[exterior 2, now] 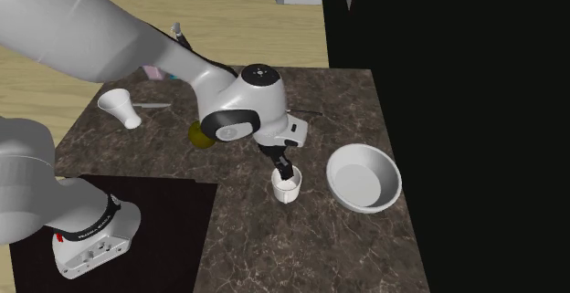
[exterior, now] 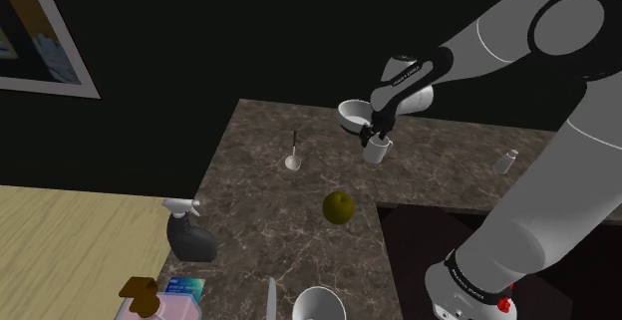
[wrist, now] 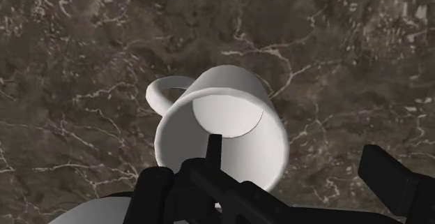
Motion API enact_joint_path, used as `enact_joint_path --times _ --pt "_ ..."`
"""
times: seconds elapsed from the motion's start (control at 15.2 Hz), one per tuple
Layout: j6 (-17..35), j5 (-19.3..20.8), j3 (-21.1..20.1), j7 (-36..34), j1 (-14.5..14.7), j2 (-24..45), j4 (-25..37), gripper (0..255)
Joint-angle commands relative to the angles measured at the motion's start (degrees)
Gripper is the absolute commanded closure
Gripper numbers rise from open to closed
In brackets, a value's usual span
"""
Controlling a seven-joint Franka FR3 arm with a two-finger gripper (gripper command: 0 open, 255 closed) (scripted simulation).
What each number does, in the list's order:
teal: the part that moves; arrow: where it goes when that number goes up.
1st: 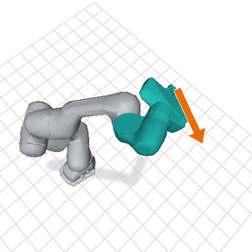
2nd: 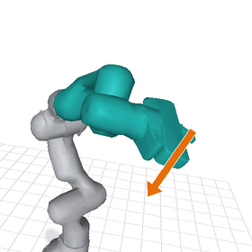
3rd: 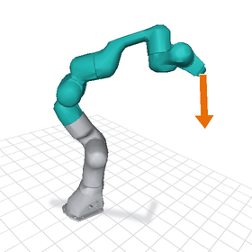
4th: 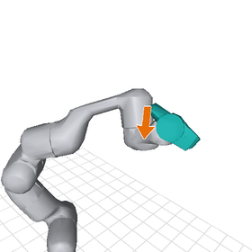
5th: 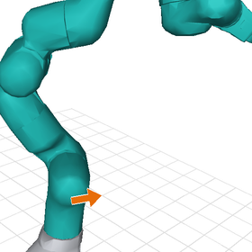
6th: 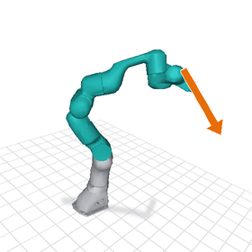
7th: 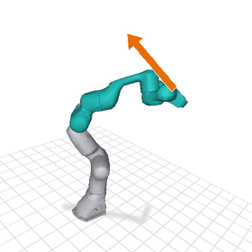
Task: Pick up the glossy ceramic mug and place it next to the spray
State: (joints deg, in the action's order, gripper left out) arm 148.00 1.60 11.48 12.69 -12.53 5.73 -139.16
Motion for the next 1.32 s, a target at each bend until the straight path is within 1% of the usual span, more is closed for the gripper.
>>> enact_joint_path --times 0.0,0.33,0.79,0.86,1.25 --pt "1.46 -0.54 0.01 0.53 -0.23 1.9 0.48 0" --pt "4.85 -1.75 -0.37 1.39 -0.57 5.4 0.55 0" --pt "4.85 -1.75 -0.38 1.39 -0.58 5.4 0.55 0" --pt "4.85 -1.75 -0.38 1.39 -0.58 5.41 0.55 255" --pt "4.84 -1.75 -0.38 1.39 -0.58 5.41 0.55 255"
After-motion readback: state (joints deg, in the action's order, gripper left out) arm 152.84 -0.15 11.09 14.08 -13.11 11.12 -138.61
